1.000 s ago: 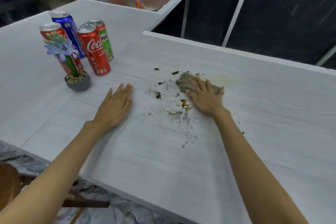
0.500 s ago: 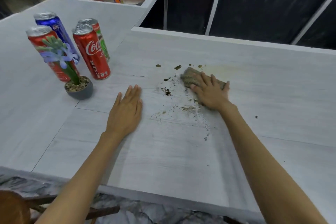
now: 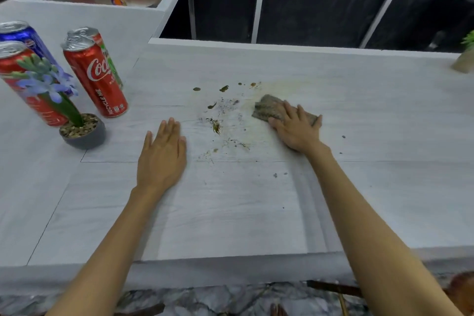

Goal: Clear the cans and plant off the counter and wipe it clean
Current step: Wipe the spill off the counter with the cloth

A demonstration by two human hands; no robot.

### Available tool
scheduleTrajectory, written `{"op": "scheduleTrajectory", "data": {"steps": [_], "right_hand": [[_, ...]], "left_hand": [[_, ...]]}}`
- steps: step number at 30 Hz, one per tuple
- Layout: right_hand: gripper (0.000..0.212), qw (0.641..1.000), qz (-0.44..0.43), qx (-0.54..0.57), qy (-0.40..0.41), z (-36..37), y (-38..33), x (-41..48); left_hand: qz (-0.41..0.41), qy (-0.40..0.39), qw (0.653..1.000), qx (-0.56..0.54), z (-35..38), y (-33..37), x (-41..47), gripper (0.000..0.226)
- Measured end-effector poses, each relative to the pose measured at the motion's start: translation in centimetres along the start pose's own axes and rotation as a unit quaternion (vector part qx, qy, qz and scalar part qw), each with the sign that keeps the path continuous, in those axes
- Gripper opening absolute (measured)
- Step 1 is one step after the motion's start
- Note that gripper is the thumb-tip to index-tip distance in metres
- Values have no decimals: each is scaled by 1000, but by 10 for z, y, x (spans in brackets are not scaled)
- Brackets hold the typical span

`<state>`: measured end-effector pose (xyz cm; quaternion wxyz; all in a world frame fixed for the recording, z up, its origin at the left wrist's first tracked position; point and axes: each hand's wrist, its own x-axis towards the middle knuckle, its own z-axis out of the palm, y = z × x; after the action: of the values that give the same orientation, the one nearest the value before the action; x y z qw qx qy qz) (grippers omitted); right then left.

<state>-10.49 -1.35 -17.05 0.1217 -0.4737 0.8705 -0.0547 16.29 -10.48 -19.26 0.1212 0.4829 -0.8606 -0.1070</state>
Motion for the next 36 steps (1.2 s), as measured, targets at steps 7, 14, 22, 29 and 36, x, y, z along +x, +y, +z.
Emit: {"op": "scheduleTrajectory", "data": {"steps": [7,14,22,29,36], "right_hand": [[52,986,-160,-34,10,25,-29,-93],[56,999,39,6,5,3,-6,-31],[55,988,-150,-35,26,35,-39,-118],[53,1000,13,11,23,6,23,-57],[53,990,-135,-31,29,33,-50,-89]], "left_hand": [[5,-4,1000,-11,-2,-1,-2,51],[6,-6,1000,-7,0,0,0,52],[16,-13,1000,-15,-4,-1,-3,51],[47,-4,999,-4,-1,1,-6,50],[6,-26,1000,3,-1,7,-7,50]]}}
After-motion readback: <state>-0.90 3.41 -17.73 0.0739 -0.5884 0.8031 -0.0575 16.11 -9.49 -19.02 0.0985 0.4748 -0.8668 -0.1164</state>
